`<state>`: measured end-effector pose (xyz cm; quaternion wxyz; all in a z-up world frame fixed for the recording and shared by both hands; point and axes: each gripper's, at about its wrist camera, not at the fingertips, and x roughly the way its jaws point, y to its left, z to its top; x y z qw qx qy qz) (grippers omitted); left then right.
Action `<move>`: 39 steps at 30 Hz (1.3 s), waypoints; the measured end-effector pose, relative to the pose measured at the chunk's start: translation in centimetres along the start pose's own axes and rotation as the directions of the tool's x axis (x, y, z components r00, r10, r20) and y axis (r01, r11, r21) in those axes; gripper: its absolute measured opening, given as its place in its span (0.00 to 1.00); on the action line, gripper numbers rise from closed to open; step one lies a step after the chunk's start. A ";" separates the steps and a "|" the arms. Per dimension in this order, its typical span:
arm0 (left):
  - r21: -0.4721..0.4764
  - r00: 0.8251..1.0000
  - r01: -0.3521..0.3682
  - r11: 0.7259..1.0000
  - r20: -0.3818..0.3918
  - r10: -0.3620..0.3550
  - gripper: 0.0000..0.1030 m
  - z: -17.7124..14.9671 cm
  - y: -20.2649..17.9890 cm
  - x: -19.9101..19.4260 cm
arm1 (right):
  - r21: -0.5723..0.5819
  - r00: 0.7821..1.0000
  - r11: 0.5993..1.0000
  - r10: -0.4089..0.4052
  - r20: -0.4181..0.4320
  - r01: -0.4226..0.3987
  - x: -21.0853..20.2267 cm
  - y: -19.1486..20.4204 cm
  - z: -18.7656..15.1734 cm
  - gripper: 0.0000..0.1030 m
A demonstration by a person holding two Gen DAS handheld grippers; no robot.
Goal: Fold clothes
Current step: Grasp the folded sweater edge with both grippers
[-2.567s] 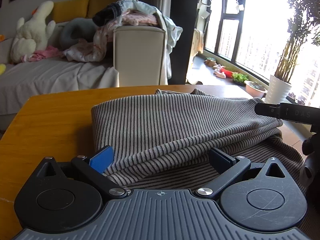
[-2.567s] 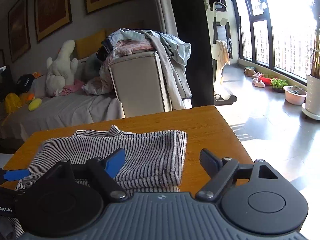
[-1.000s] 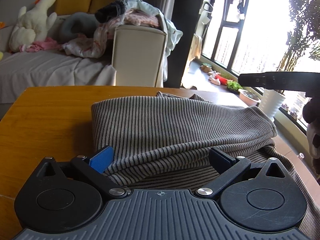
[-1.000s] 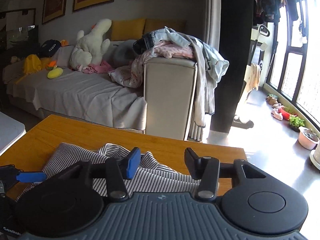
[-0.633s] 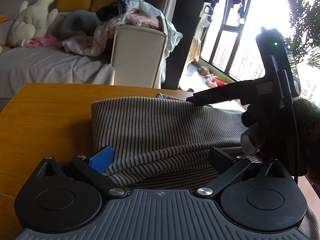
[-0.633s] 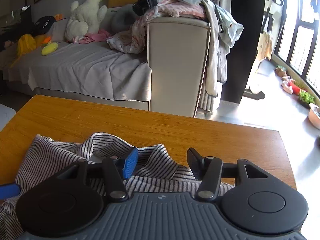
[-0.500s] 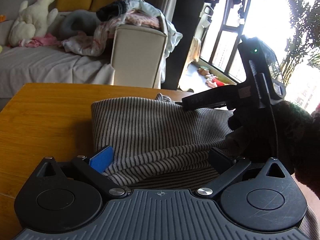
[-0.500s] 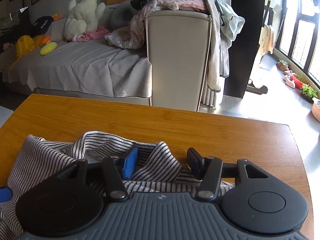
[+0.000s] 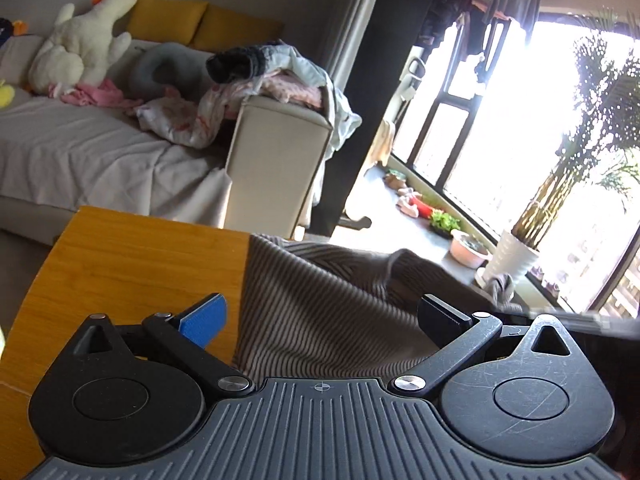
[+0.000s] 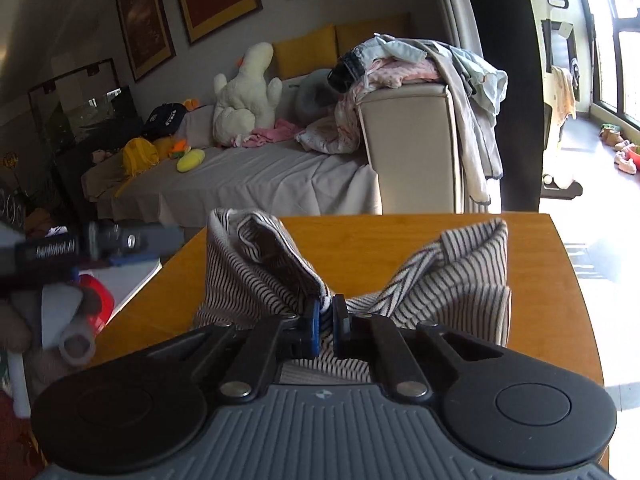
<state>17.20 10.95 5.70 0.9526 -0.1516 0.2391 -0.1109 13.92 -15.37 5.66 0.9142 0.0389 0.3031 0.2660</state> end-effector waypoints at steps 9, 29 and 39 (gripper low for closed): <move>0.067 0.997 -0.033 0.997 -0.062 0.037 0.97 -1.6 -1.4 -0.6 | -0.068 0.999 0.997 -0.029 -0.040 0.026 -3.3 1.8 -4.2 0.06; -0.032 0.945 0.006 0.999 -0.326 -0.016 0.83 -3.0 2.7 -0.5 | 0.200 0.994 0.974 -0.095 -0.057 0.105 -2.1 -5.5 -4.5 0.52; -0.039 0.941 0.030 0.999 -0.336 -0.042 0.43 -0.9 3.0 7.8 | 0.232 0.996 0.969 -0.087 0.001 0.084 4.2 -8.6 0.1 0.23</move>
